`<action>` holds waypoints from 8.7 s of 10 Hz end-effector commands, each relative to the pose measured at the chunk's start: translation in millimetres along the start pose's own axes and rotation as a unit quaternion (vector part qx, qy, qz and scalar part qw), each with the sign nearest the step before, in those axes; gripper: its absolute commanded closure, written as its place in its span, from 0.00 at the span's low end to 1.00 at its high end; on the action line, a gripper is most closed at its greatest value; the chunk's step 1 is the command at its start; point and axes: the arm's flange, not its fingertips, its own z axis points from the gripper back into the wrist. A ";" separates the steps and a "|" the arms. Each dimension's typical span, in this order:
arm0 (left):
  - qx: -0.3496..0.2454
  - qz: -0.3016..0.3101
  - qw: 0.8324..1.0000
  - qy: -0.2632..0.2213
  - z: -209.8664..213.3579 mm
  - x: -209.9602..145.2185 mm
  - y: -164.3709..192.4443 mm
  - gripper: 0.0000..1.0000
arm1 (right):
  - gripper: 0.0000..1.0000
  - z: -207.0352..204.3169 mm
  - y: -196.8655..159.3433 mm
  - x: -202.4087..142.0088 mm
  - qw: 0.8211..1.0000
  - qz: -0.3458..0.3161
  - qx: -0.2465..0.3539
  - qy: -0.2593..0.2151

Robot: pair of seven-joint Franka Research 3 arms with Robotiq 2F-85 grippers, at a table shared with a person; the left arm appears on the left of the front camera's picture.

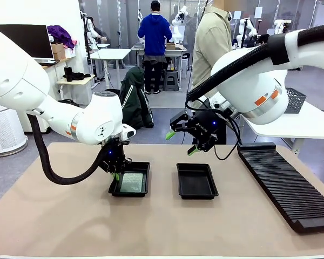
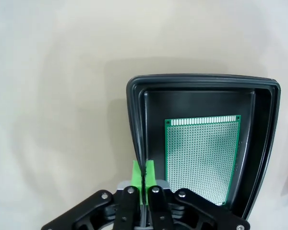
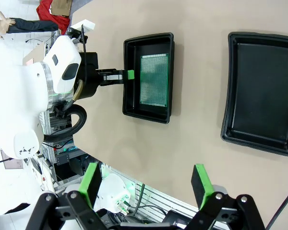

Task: Inspect and transfer BCBs to ESD trays.
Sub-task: Pick up the ESD tray and place it on the left side of the table, then pick up the Blank PCB from the PCB Rack and place it in the right ESD tray.

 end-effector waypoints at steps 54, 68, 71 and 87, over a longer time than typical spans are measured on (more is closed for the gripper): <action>-0.123 0.036 0.991 -0.025 8.7 -44.0 333.2 0.00 | 0.00 0.2 0.3 0.4 1.000 -0.004 0.000 0.000; -0.123 0.036 0.991 -0.025 8.7 -44.0 333.2 0.00 | 0.00 0.2 0.3 0.4 1.000 -0.004 0.000 0.000; -0.123 0.036 0.991 -0.025 8.7 -44.0 333.2 0.00 | 0.00 0.2 0.3 0.4 1.000 -0.004 0.000 0.000; -0.123 0.036 0.991 -0.025 8.7 -44.0 333.2 0.00 | 0.00 0.2 0.3 0.4 1.000 -0.004 0.000 0.000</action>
